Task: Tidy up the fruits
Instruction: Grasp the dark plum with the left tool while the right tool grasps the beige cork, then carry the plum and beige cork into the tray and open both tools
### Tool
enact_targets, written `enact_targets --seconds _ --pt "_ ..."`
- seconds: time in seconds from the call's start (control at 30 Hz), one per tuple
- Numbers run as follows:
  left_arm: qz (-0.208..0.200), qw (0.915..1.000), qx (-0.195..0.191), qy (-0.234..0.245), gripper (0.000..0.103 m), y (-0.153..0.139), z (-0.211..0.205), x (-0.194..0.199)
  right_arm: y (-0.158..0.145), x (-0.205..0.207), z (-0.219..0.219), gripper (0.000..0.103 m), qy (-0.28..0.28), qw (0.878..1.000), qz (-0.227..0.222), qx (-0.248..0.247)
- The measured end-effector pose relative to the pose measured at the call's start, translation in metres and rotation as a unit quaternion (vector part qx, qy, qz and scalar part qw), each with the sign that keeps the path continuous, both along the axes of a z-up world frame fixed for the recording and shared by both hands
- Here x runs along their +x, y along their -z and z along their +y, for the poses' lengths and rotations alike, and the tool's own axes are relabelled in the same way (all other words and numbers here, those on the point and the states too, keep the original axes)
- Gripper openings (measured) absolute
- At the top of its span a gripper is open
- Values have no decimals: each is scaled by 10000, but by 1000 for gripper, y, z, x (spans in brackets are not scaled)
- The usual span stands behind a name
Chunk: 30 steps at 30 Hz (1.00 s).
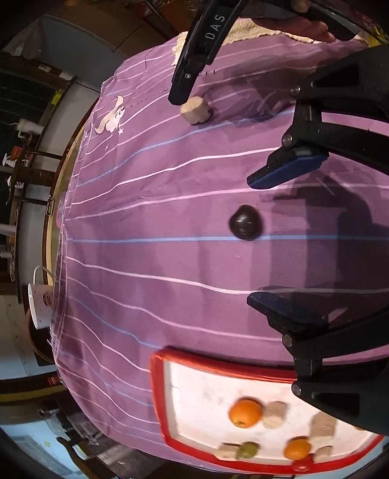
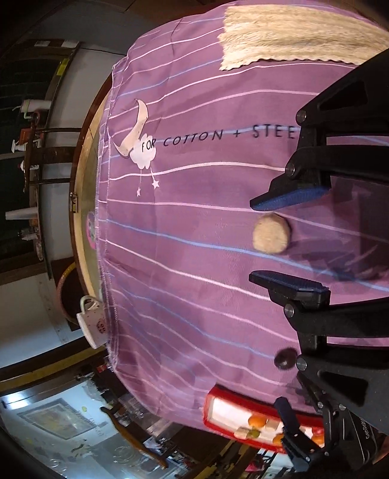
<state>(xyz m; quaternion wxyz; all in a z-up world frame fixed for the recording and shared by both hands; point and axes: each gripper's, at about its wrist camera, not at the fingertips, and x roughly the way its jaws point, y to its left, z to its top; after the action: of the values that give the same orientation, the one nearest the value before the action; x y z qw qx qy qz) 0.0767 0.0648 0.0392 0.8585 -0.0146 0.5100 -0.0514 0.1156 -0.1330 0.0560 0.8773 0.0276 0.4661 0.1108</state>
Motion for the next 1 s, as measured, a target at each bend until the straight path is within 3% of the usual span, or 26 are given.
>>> enact_targets --seconds 0.13,0.33,0.37,0.47,0.7,1.0 --pt "60 9999 51 105 70 11 -5 10 12 7 5 46 -39 9998 137 -119" --pt "203 9993 -253 182 70 20 -7 15 22 8 6 46 66 9998 201 -69" --pt "205 9993 -238 202 64 21 -8 15 22 7 6 46 93 9998 194 -52" --pt "95 9996 61 274 26 21 -14 13 23 5 5 40 175 9997 175 -37" --pt "136 9997 109 182 25 15 -10 5 19 -2 -1 36 281 9991 285 158" --pt "-174 9996 197 -85 25 -27 18 -24 -2 -39 14 36 250 9984 217 461"
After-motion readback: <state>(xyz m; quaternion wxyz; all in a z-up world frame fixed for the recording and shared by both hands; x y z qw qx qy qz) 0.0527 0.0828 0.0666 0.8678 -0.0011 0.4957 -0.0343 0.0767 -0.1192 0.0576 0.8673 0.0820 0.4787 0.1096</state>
